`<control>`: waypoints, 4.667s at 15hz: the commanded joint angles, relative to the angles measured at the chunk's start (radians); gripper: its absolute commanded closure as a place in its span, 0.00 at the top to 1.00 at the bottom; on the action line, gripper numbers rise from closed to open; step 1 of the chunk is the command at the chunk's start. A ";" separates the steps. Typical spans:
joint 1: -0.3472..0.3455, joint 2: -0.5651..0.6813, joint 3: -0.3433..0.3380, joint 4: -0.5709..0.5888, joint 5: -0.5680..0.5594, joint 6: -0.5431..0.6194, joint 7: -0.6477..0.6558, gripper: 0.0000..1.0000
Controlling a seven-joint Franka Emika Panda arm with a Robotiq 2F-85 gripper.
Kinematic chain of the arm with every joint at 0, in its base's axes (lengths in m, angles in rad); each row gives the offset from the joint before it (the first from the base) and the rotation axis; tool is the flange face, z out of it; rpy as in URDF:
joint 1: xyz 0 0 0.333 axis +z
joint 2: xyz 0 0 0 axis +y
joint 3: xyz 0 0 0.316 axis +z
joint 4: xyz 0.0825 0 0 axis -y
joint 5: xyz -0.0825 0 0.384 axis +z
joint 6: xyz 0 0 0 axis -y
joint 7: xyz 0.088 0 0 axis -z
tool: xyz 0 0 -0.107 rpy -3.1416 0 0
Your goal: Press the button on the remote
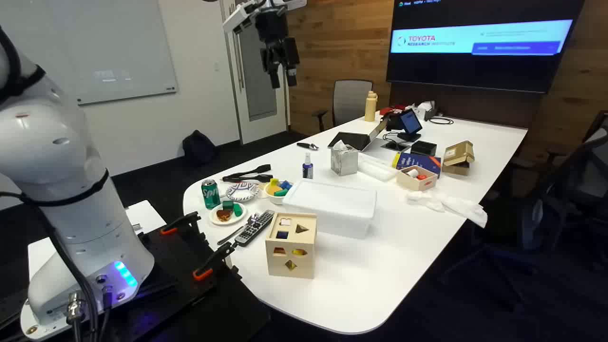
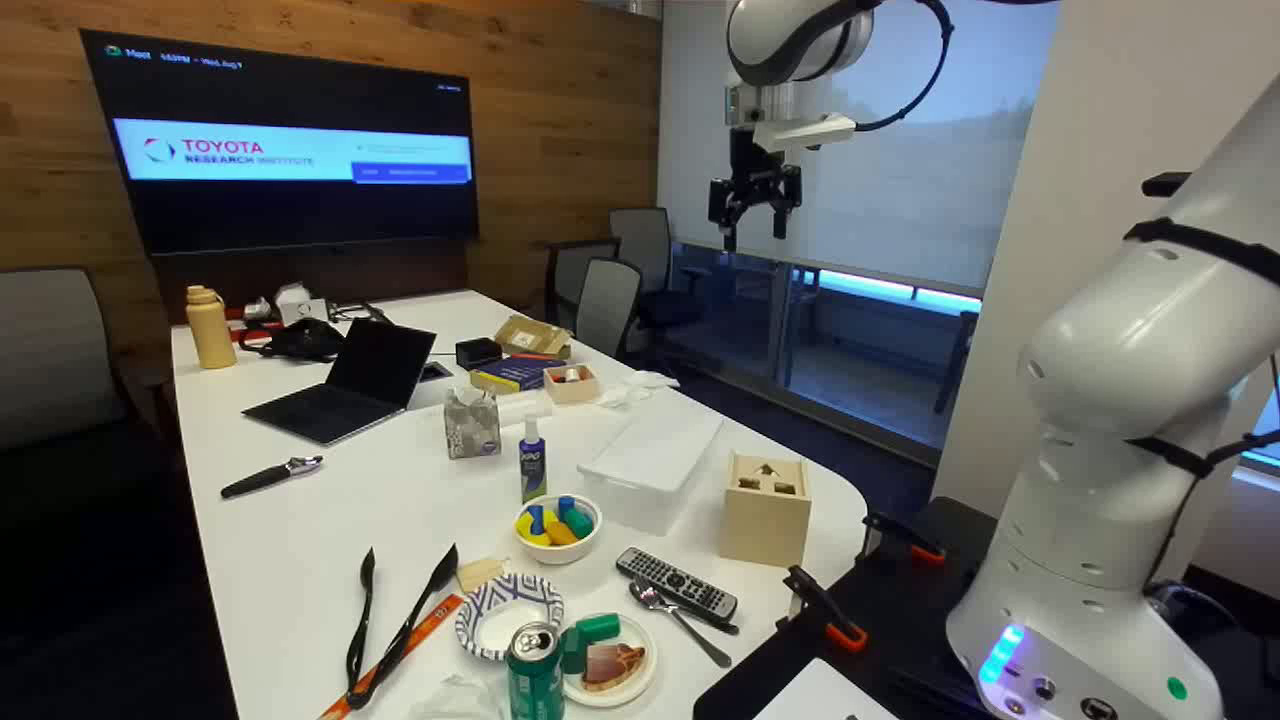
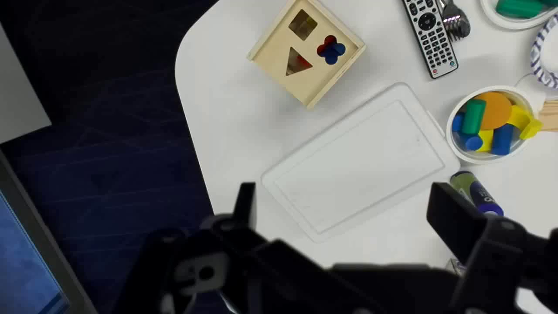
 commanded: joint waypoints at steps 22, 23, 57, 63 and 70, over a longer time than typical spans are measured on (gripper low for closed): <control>0.128 0.276 0.181 -0.413 -0.002 0.655 0.637 1.00; 0.129 0.313 0.169 -0.413 -0.007 0.699 0.645 1.00; 0.399 1.071 -0.063 -0.142 0.403 1.078 0.483 0.00; 0.384 1.093 -0.071 -0.118 0.410 1.069 0.469 0.00; 0.307 1.169 -0.030 -0.038 0.417 1.057 0.408 0.00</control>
